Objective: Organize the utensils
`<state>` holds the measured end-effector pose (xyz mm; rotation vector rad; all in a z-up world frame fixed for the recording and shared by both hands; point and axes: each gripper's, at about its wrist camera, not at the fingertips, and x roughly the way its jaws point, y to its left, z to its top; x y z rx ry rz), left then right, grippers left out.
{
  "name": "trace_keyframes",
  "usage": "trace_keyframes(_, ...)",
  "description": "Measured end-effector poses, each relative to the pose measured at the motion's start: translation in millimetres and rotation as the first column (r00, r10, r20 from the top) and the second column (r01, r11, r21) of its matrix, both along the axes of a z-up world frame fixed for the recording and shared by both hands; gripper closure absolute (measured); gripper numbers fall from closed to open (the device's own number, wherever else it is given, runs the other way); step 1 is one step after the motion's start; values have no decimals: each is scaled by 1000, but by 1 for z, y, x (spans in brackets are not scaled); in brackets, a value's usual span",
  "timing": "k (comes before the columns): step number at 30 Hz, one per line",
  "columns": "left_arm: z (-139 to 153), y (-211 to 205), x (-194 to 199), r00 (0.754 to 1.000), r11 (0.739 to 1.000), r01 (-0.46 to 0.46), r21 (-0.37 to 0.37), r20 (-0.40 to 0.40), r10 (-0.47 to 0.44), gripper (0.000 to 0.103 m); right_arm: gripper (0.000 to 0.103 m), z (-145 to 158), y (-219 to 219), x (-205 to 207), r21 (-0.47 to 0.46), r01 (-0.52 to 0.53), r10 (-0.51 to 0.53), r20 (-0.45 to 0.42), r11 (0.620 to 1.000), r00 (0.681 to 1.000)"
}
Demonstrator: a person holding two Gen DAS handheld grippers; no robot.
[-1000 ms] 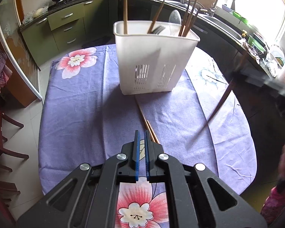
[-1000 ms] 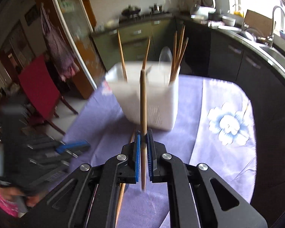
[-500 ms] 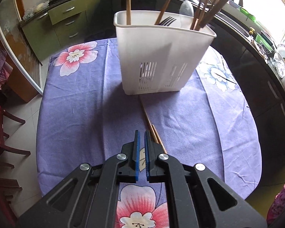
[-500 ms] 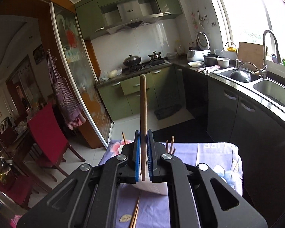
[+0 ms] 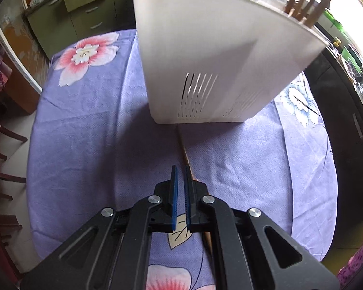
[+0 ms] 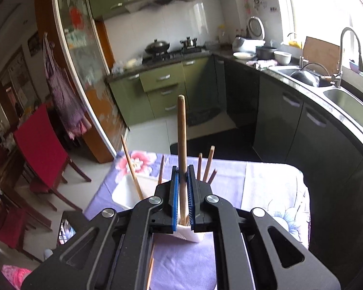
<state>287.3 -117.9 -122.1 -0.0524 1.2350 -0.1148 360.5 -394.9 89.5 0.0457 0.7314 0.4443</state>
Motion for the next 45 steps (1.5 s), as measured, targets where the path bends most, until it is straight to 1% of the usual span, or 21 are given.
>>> trace_keyframes(5, -11, -2, 9, 999, 1000, -30, 0, -13, 30, 98, 94, -12, 0, -3, 0, -15, 15, 5, 1000, 1000)
trace_keyframes(12, -22, -9, 18, 999, 999, -47, 10, -25, 47, 98, 94, -6, -18, -27, 31, -26, 25, 47, 999, 999)
trace_keyframes(13, -23, -10, 19, 998, 999, -48, 11, -27, 49, 98, 93, -5, -22, -32, 35, -27, 25, 51, 999, 998)
trace_keyframes(14, -24, -12, 19, 998, 999, -48, 11, -29, 48, 98, 89, -5, -27, -37, 36, -26, 24, 53, 999, 998)
trace_keyframes(16, -27, -14, 19, 998, 999, -49, 12, -32, 50, 97, 87, -6, -33, -44, 38, -25, 23, 53, 999, 998)
trace_keyframes(20, -31, -20, 20, 998, 998, -51, 29, -37, 52, 96, 87, -13, -51, -56, 40, -10, 8, 38, 999, 999)
trace_keyframes(25, -36, -26, 22, 997, 996, -64, 67, -42, 67, 96, 87, -29, -81, -65, 38, 31, -32, 6, 999, 999)
trace_keyframes(28, -37, -28, 21, 996, 994, -71, 83, -43, 75, 95, 87, -39, -91, -68, 36, 45, -45, -11, 998, 999)
trace_keyframes(34, -37, -33, 19, 996, 992, -65, 106, -46, 70, 95, 87, -64, -88, -69, 9, 20, -20, -65, 1000, 998)
trace_keyframes(38, -35, -35, 13, 998, 991, -41, 125, -45, 46, 96, 87, -77, -80, -67, -2, 3, -4, -91, 1000, 996)
trace_keyframes(40, -35, -32, 11, 998, 991, -35, 130, -42, 41, 96, 81, -83, -78, -69, -3, 3, -3, -100, 1000, 995)
trace_keyframes(45, -35, -23, 2, 999, 991, -28, 128, -40, 33, 96, 80, -96, -71, -74, -24, -2, -1, -125, 1000, 992)
